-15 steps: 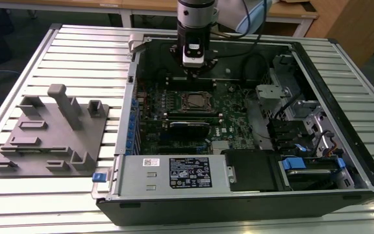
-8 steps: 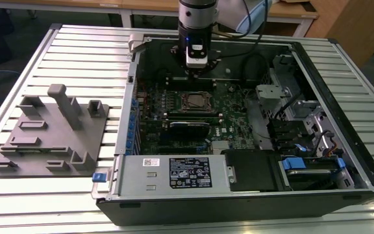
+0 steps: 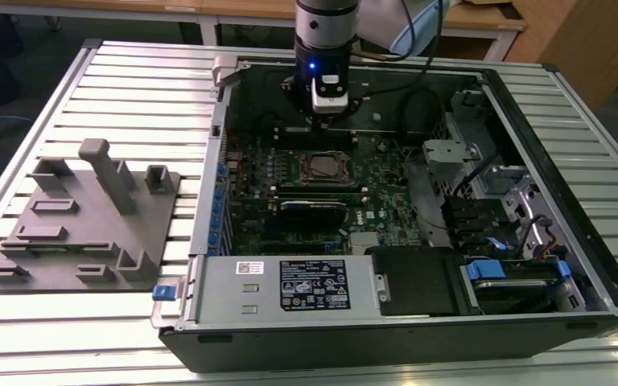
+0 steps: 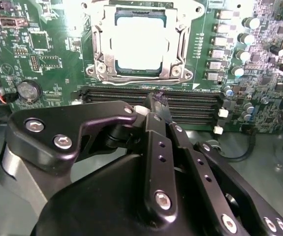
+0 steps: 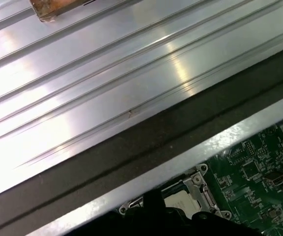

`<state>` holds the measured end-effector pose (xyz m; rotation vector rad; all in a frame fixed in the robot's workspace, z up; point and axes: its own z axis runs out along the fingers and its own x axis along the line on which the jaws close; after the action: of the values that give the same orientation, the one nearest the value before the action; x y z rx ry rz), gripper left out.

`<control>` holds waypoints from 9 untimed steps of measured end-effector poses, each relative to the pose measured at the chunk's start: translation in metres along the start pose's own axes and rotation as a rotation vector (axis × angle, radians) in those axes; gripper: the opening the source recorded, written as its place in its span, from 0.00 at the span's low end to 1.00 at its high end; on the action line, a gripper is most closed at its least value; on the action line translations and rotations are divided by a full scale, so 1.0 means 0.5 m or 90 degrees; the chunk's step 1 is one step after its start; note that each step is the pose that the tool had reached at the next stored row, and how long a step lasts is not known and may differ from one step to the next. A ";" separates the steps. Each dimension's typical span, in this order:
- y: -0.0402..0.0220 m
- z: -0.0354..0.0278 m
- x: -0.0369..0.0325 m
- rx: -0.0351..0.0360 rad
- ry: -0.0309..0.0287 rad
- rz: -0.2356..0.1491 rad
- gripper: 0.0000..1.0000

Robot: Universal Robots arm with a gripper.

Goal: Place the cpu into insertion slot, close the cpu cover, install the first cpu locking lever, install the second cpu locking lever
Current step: 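Install the first cpu locking lever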

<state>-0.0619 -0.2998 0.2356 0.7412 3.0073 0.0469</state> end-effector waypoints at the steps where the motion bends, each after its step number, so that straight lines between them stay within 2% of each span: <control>1: 0.000 0.000 0.000 -0.0002 0.0002 -0.006 0.11; 9: 0.000 0.002 0.000 -0.0026 0.0030 -0.076 0.11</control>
<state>-0.0619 -0.2999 0.2345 0.5600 3.0481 0.0508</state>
